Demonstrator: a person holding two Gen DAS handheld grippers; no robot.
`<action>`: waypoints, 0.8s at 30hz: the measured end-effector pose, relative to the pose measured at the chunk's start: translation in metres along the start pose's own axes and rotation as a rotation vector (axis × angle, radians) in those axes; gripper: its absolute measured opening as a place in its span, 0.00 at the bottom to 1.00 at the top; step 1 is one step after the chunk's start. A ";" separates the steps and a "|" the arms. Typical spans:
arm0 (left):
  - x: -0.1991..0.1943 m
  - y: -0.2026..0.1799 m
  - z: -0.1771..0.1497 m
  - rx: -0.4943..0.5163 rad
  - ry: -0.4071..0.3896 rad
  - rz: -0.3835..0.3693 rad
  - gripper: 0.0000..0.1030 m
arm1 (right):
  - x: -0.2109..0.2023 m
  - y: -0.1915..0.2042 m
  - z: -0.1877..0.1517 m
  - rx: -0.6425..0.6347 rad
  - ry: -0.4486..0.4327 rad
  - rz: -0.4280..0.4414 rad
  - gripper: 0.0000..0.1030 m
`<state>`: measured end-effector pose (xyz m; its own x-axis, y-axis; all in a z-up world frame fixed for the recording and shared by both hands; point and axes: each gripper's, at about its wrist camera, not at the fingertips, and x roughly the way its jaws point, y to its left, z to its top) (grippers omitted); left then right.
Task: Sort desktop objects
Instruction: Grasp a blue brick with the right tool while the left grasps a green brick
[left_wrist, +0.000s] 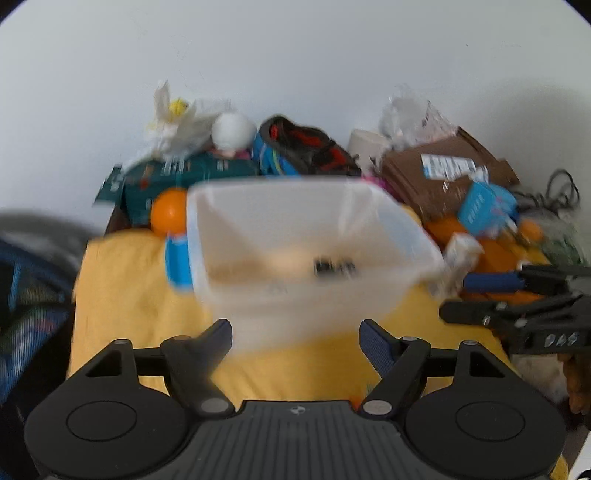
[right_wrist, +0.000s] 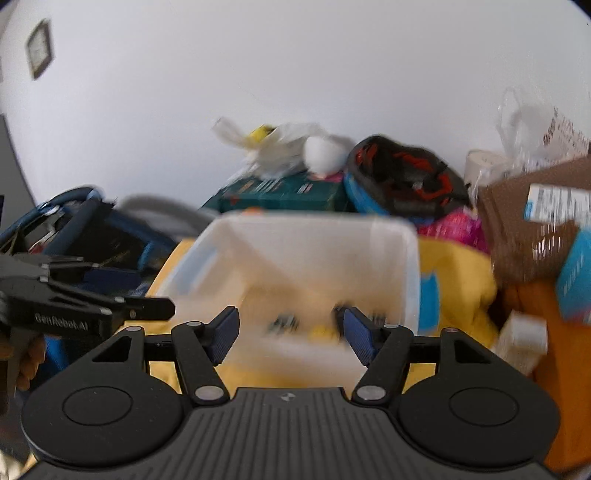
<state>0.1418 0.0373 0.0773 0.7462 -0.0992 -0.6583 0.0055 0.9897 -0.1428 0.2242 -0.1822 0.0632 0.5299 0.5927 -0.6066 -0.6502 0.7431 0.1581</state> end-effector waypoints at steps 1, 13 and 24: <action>-0.003 -0.002 -0.016 -0.008 0.007 -0.008 0.77 | -0.004 0.004 -0.016 -0.010 0.010 -0.002 0.64; 0.032 -0.047 -0.131 0.046 0.216 -0.095 0.68 | -0.003 0.024 -0.182 -0.027 0.254 -0.020 0.47; 0.051 -0.044 -0.133 0.060 0.238 -0.097 0.24 | -0.004 0.029 -0.188 -0.076 0.237 -0.001 0.44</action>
<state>0.0909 -0.0250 -0.0479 0.5625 -0.2080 -0.8002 0.1137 0.9781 -0.1743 0.1011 -0.2217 -0.0761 0.3936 0.4959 -0.7741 -0.6934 0.7130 0.1042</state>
